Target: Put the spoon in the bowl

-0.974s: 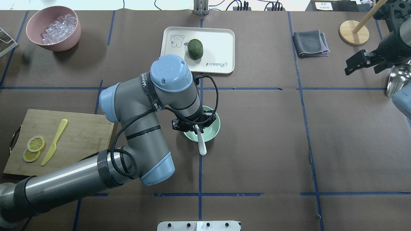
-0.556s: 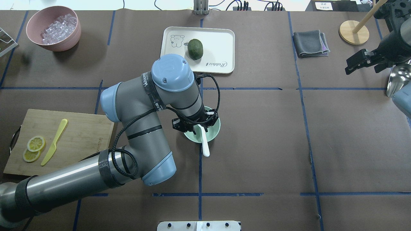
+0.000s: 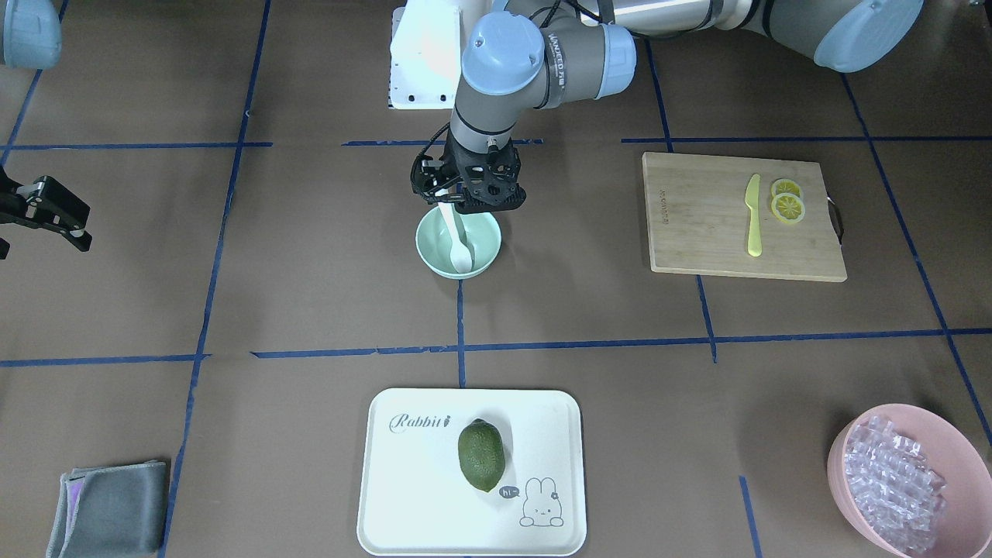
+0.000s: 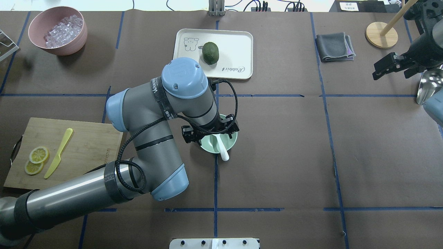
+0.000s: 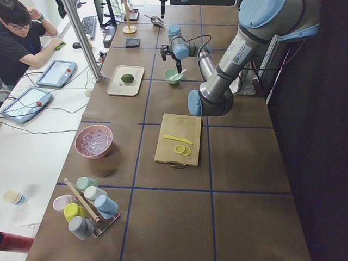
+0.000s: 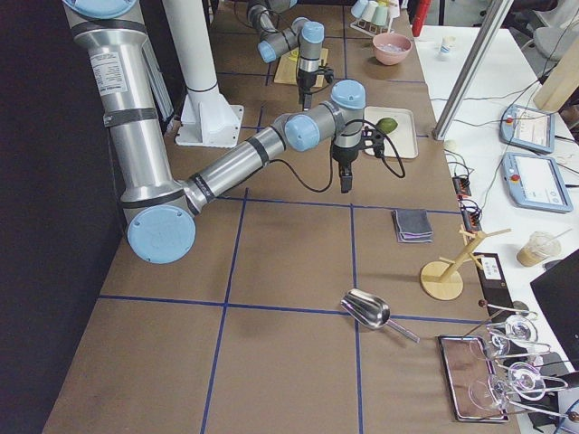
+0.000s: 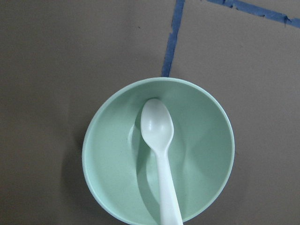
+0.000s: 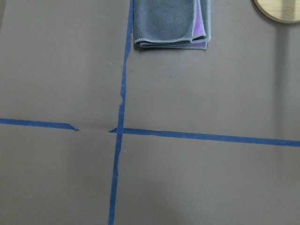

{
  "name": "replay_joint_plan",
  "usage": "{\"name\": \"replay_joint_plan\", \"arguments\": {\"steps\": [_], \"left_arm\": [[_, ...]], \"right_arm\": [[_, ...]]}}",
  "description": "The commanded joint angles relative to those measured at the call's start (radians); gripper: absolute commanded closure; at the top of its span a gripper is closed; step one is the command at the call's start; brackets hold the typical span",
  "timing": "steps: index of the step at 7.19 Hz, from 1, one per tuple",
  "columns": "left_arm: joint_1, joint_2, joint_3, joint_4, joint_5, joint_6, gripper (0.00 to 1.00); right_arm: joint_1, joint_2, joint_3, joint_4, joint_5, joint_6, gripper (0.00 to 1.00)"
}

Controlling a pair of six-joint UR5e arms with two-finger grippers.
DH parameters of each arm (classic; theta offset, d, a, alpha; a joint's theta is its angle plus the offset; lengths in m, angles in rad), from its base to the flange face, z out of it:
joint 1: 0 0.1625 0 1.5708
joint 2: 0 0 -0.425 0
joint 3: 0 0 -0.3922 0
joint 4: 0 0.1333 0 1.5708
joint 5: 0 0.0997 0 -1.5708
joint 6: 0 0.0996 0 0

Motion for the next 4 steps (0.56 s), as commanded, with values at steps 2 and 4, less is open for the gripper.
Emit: {"name": "replay_joint_plan", "arguments": {"steps": [2, 4], "left_arm": [[-0.083, 0.186, -0.266, 0.203, -0.006, 0.261, 0.0], [-0.251, 0.323, -0.373, 0.287, -0.015, 0.569, 0.0]], "right_arm": [[0.069, -0.074, -0.008, -0.001, 0.002, -0.176, 0.0], [0.188, -0.146, -0.064, -0.001, 0.075, -0.38, 0.0]]}}
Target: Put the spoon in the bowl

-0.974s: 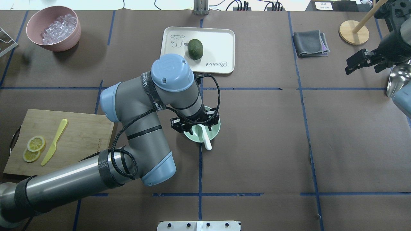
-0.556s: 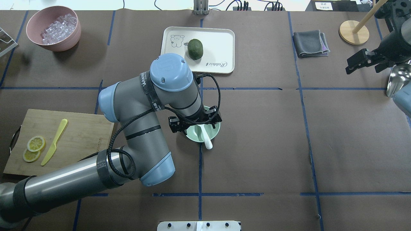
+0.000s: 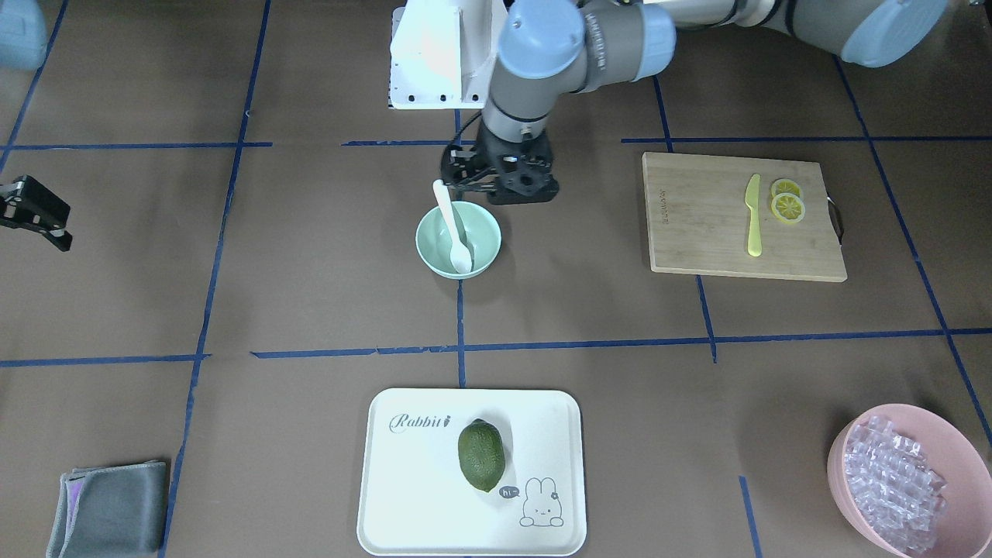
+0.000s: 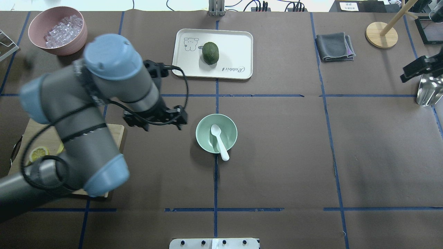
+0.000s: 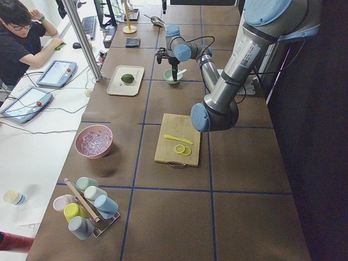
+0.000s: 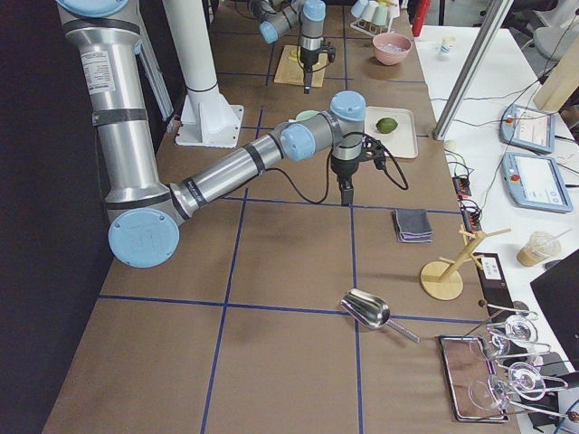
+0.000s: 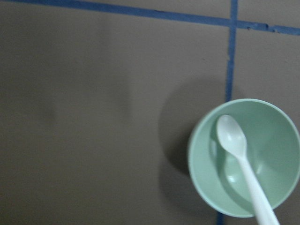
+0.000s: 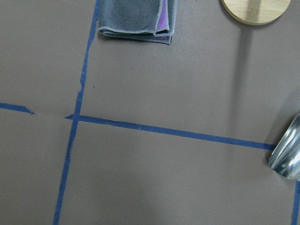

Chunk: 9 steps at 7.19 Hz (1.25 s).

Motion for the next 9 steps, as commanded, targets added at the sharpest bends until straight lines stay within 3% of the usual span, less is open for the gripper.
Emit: {"name": "replay_joint_plan", "arguments": {"steps": [1, 3, 4, 6, 9], "left_arm": [[-0.203, 0.167, -0.059, 0.043, -0.088, 0.335, 0.0], [-0.44, 0.316, -0.046, 0.042, -0.235, 0.658, 0.0], [-0.529, 0.37, -0.017, 0.042, -0.24, 0.812, 0.0], [-0.699, 0.411, 0.149, 0.028, -0.277, 1.1, 0.0], [-0.847, 0.468, 0.257, 0.026, -0.277, 1.25, 0.0]], "right_arm": [[0.13, -0.092, -0.049, 0.002, 0.066, -0.217, 0.0], [0.223, -0.18, -0.084, 0.004, 0.071, -0.393, 0.0], [0.252, -0.224, -0.103, 0.033, 0.071, -0.438, 0.0], [0.278, -0.278, -0.178, 0.228, 0.094, -0.414, 0.0], [0.277, -0.256, -0.17, 0.266, 0.091, -0.291, 0.0]]}}
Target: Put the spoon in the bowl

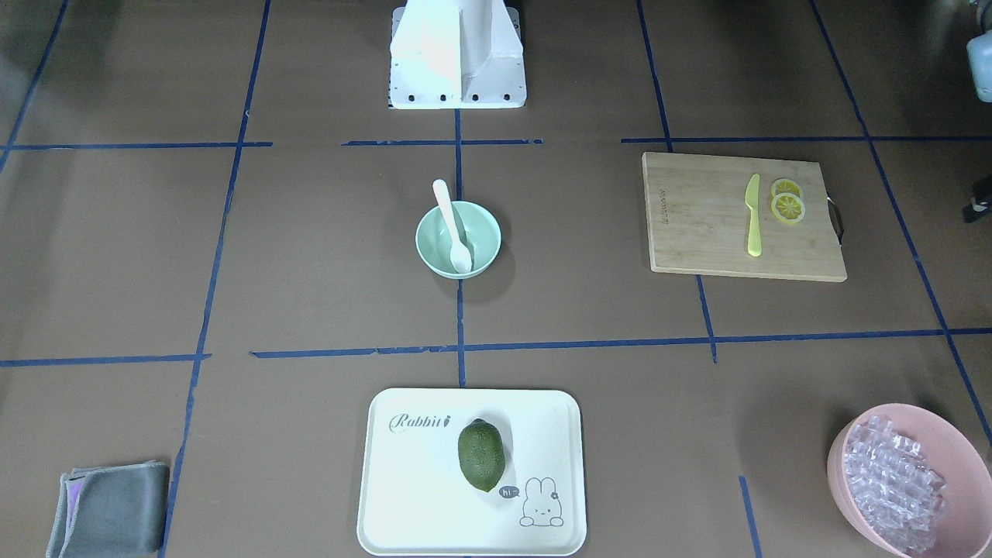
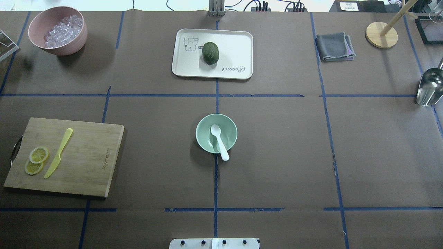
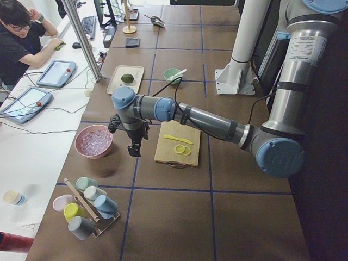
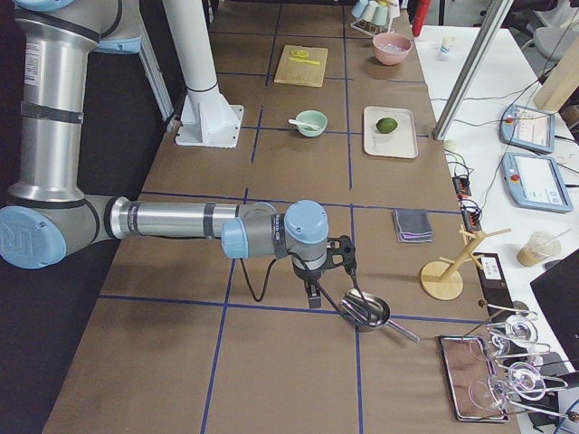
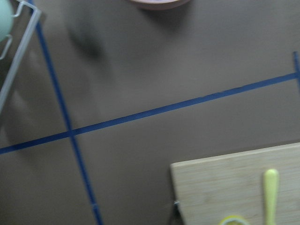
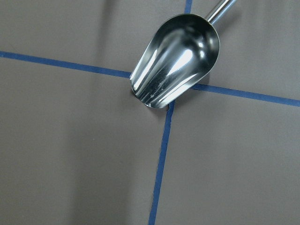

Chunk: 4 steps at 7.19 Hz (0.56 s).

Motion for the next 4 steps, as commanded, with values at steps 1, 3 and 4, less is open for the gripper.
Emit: {"name": "replay_joint_plan", "arguments": {"steps": [1, 3, 4], "left_arm": [[-0.077, 0.08, 0.035, -0.006, -0.003, 0.063, 0.0], [-0.114, 0.082, 0.108, -0.04, -0.001, 0.062, 0.0], [-0.122, 0.085, 0.122, -0.04, -0.001, 0.06, 0.0]], "right_arm": [[0.0, 0.009, -0.006, 0.035, -0.005, 0.026, 0.0], [-0.006, 0.012, -0.006, 0.03, 0.004, 0.028, 0.0], [-0.006, 0.012, -0.008, 0.033, 0.008, 0.03, 0.0]]}}
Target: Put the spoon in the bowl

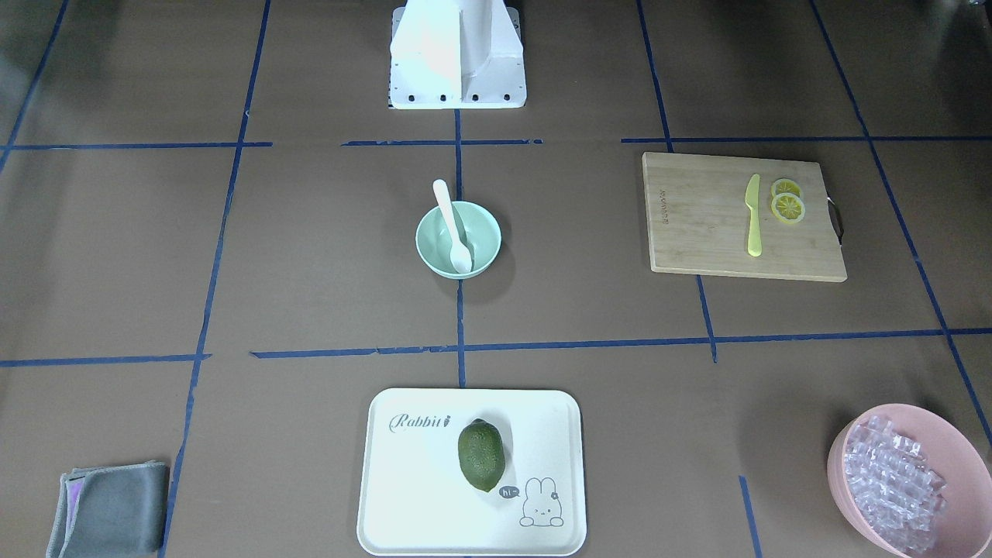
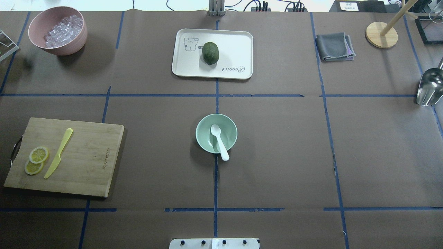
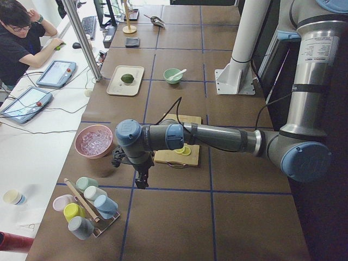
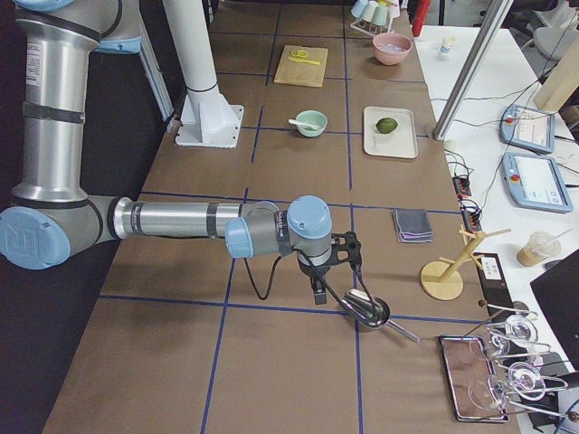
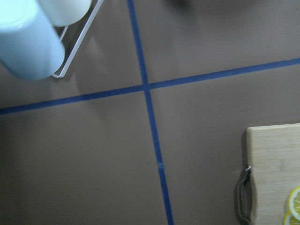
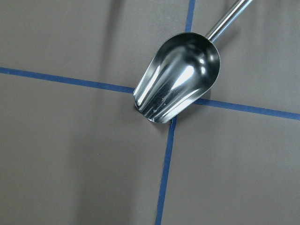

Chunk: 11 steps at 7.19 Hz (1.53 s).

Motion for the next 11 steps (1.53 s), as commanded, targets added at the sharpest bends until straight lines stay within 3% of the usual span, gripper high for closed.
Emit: {"name": "replay_joint_plan", "arguments": {"steps": [1, 4, 6, 11], "left_arm": [[-0.02, 0.02, 0.043, -0.008, -0.001, 0.001, 0.0], [-0.02, 0.069, 0.05, -0.087, -0.02, -0.011, 0.0], [-0.02, 0.069, 0.047, -0.089, -0.06, -0.011, 0.0], [-0.019, 0.068, 0.05, -0.094, -0.057, -0.011, 0.0]], "right_arm": [[-0.001, 0.0, 0.0, 0.001, 0.007, 0.009, 0.0], [-0.001, 0.0, 0.003, -0.01, 0.037, 0.011, 0.0], [-0.001, -0.003, -0.001, -0.012, 0.037, 0.031, 0.0], [-0.001, -0.003, -0.004, -0.012, 0.033, 0.032, 0.0]]}}
